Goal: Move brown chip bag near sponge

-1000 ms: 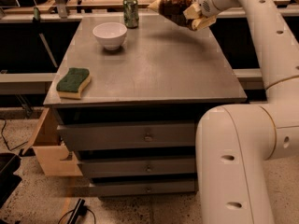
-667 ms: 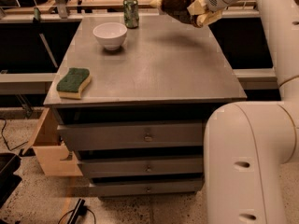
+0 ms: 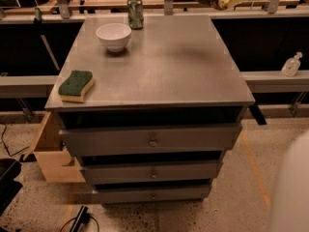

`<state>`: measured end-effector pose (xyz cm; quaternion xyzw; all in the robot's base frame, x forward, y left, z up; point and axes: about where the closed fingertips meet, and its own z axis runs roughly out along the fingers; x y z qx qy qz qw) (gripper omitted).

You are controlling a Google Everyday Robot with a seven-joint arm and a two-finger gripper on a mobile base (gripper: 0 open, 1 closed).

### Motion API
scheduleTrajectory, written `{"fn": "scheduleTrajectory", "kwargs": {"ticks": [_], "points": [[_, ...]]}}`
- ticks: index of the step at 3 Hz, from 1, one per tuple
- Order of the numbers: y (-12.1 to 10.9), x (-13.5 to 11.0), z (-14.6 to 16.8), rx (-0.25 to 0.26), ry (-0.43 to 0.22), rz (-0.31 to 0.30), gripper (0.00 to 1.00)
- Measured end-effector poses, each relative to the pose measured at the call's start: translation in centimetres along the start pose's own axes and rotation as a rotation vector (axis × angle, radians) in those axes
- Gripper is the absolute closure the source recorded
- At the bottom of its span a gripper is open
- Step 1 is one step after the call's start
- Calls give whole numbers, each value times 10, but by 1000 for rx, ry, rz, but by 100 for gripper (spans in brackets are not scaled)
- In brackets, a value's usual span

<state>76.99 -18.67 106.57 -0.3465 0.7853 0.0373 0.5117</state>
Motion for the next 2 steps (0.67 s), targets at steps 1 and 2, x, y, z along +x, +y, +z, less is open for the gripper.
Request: {"fn": "scheduleTrajectory", "kwargs": {"ticks": [1, 2], "points": [[24, -17, -54, 18, -65, 8, 100], [79, 21, -45, -96, -27, 24, 100]]}}
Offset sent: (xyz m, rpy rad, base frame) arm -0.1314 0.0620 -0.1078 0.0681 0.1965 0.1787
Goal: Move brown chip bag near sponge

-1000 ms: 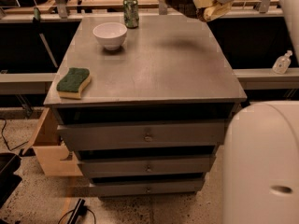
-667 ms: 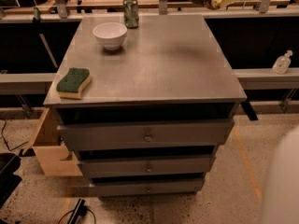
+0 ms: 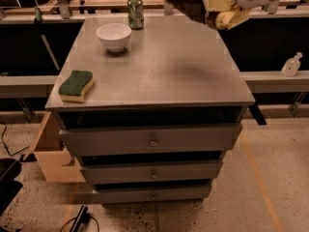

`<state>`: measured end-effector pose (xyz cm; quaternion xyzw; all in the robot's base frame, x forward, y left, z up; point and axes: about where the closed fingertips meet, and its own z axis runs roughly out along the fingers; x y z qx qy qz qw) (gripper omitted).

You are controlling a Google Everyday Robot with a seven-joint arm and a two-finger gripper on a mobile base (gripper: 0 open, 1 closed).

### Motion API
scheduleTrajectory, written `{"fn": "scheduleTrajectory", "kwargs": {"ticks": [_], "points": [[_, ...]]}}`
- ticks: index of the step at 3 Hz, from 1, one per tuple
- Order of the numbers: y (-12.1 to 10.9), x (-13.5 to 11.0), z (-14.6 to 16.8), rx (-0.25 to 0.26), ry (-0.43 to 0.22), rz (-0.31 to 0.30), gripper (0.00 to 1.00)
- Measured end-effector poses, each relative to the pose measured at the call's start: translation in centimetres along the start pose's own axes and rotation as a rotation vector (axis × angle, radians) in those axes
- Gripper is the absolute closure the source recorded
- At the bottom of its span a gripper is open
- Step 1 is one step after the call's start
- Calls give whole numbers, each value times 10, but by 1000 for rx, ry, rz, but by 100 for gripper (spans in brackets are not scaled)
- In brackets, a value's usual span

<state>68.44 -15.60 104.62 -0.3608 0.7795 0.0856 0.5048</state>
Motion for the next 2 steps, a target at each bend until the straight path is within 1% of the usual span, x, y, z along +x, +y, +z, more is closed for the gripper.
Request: {"fn": "scheduleTrajectory", "kwargs": {"ticks": [1, 2], "points": [[45, 38, 22, -149, 45, -2, 100], [80, 49, 28, -276, 45, -44, 100]]}}
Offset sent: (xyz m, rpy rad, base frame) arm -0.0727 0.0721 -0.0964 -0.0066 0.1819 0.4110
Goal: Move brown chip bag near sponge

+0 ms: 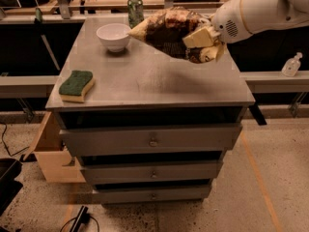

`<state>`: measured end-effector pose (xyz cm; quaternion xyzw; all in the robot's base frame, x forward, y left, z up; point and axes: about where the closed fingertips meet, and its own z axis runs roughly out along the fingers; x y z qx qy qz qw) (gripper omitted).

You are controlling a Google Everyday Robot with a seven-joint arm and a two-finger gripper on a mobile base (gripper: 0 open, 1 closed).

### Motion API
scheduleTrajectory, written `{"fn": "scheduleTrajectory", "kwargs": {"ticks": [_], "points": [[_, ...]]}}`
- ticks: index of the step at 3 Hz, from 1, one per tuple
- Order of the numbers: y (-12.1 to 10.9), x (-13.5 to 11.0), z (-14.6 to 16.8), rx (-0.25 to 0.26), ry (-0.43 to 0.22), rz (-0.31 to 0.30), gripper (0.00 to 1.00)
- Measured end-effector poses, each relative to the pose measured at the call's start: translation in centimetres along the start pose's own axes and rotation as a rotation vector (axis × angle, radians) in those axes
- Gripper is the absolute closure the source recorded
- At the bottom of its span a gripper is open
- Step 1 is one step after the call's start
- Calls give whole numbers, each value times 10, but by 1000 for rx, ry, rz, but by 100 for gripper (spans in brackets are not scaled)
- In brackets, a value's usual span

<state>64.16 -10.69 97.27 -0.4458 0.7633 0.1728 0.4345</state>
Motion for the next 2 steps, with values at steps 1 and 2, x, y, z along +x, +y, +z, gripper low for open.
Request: {"fn": "scheduleTrajectory", "kwargs": {"ticks": [1, 2], "points": [[25, -2, 21, -134, -11, -78, 100], [36, 4, 52, -270, -4, -110, 100]]}}
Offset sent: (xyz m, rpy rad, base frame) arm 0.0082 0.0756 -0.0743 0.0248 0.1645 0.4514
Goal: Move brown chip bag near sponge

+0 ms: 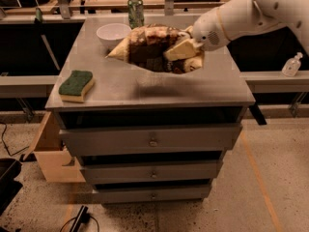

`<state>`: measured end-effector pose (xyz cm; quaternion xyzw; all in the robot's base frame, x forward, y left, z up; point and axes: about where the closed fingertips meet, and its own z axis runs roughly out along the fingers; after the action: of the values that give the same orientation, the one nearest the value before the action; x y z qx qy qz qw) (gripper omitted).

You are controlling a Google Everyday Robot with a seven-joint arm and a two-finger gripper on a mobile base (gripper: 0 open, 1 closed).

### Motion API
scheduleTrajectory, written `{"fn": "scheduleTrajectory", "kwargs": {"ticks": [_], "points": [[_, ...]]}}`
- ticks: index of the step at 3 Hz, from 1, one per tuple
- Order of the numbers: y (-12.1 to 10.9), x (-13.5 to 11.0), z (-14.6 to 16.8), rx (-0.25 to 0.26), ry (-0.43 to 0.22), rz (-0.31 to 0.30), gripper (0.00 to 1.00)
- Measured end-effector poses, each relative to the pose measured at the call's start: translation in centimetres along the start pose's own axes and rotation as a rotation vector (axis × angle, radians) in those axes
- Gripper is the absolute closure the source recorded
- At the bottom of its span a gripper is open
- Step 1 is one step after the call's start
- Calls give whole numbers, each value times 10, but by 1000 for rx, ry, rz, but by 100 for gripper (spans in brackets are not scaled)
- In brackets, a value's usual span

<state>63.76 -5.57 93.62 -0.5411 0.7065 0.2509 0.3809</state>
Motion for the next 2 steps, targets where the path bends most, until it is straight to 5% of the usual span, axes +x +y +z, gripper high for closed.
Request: {"fn": "scheduleTrajectory", "kwargs": {"ticks": [1, 2], "points": [[-2, 8, 30, -114, 7, -23, 100], [-1, 8, 33, -122, 9, -22, 81]]}}
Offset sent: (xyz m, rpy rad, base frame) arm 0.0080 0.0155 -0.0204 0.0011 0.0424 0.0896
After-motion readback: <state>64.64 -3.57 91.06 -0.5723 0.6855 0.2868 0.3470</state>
